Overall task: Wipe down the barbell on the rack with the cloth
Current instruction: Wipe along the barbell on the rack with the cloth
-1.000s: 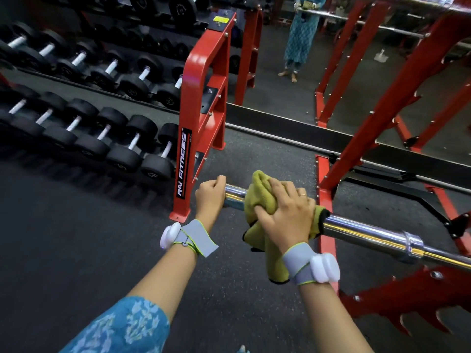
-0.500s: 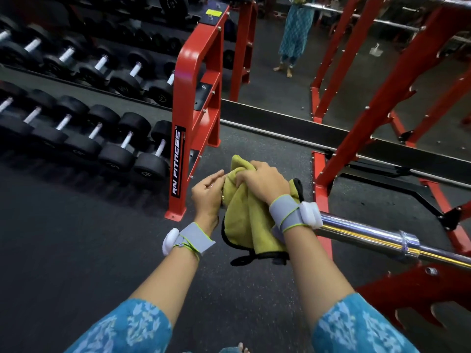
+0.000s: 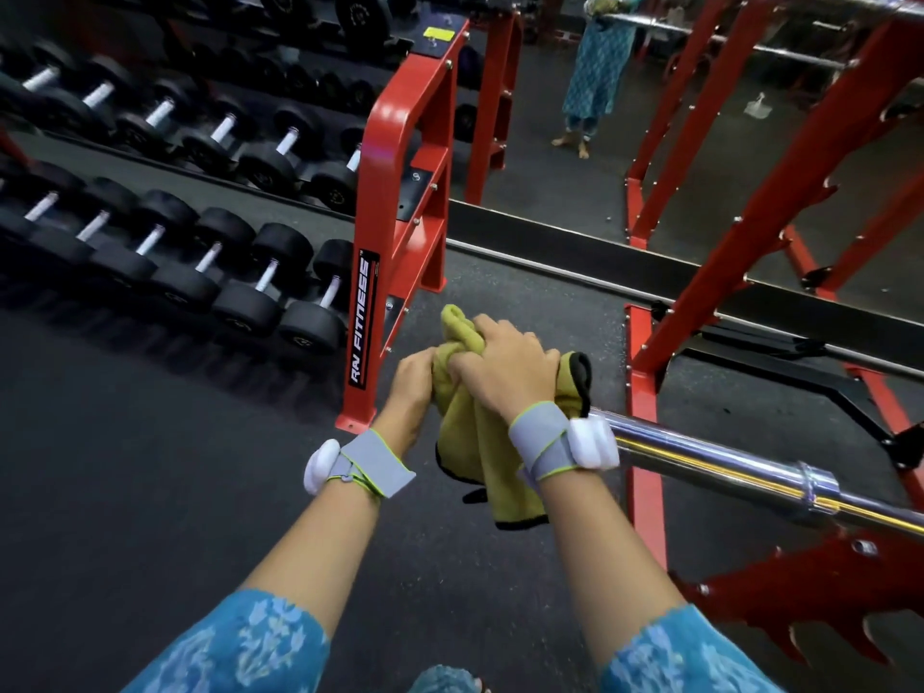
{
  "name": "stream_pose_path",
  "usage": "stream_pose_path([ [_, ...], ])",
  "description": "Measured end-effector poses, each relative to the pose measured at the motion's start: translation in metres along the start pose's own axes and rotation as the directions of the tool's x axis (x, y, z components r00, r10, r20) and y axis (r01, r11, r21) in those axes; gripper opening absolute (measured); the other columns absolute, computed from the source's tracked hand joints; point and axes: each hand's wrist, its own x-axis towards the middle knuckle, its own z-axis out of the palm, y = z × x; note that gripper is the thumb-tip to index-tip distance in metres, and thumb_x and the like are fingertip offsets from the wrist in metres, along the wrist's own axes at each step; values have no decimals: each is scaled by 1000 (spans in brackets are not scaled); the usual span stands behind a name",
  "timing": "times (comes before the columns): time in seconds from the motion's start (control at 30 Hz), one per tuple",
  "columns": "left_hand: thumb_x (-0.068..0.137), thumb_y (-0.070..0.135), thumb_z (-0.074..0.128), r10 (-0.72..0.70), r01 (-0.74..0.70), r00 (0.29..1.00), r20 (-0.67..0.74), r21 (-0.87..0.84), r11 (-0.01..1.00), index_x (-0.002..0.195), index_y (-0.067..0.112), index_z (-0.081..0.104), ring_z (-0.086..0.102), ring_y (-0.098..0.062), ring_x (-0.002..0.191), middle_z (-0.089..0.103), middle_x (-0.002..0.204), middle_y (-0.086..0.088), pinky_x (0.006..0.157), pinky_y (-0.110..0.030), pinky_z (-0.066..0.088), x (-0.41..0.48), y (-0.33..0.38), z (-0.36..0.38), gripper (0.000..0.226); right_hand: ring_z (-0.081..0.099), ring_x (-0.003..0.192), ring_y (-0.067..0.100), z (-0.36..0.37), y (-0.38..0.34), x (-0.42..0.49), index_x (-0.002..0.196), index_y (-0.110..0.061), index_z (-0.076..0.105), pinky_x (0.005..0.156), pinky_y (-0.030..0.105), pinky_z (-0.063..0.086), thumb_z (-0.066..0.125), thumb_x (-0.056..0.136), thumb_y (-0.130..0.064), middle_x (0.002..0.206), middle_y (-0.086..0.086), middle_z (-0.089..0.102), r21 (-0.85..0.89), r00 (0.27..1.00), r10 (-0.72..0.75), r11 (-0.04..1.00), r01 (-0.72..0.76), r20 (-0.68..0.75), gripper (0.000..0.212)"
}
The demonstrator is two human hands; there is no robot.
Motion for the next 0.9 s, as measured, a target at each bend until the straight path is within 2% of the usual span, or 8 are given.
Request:
stream_pose_path([
  [0.07,84,18,54,-95,95,995,-24,10,995,63,13,56,50,-20,63,55,61,-3,53,-23,41,-1,10,4,21,51,108,34,-3,1,8,90,-23,53,93,45,33,56,77,-37,107,4,60,126,996,84,988,-87,30,19],
  [0.17,79,9,45,-165,164,983,-76,-30,986,61,8,55,50,-21,50,57,52,-4,40,-16,36,-2,19,9,20,53,108,35,-17,17,15,98,-25,61,90,39,40,58,74,-39,112,8,60,201,972,188,956,-214,138,28],
  [0.27,52,27,45,-155,159,979,-133,25,987,75,10,70,61,-40,87,67,101,-26,68,-34,44,1,13,12,39,51,114,35,-29,45,15,111,-26,63,89,39,39,58,70,-44,123,12,57,185,943,282,931,-314,178,45],
  [0.33,51,31,41,-105,120,980,-166,82,989,74,16,71,57,-44,100,63,107,-29,73,-33,40,1,10,12,41,50,116,34,-34,58,11,109,-26,64,85,39,37,56,63,-47,125,11,57,160,929,329,921,-355,170,52],
  [0.4,53,34,40,-66,91,980,-187,126,988,70,22,69,59,-40,97,67,99,-25,78,-35,45,-7,13,15,36,50,114,34,-36,61,6,106,-26,63,82,38,35,53,58,-46,122,10,58,149,922,355,914,-377,153,53],
  [0.6,58,35,43,-11,55,976,-219,195,979,70,18,72,60,-40,96,70,94,-19,85,-41,48,-2,8,15,36,53,110,34,-19,25,10,102,-25,61,94,41,35,54,77,-41,115,9,60,71,962,266,960,-271,66,30],
  [0.77,88,18,47,42,29,967,-252,269,963,87,-8,65,54,-39,100,64,97,-26,78,-37,40,0,9,14,32,51,108,35,-3,8,5,93,-21,49,83,43,27,49,85,-47,109,7,60,42,995,100,994,-100,-12,27],
  [0.9,90,22,48,130,-19,967,-218,446,895,89,5,69,53,-36,100,63,97,-21,81,-35,38,0,7,13,26,48,109,34,-3,27,-11,94,-22,43,86,44,30,43,82,-59,111,5,58,4,991,75,997,-74,-113,39],
])
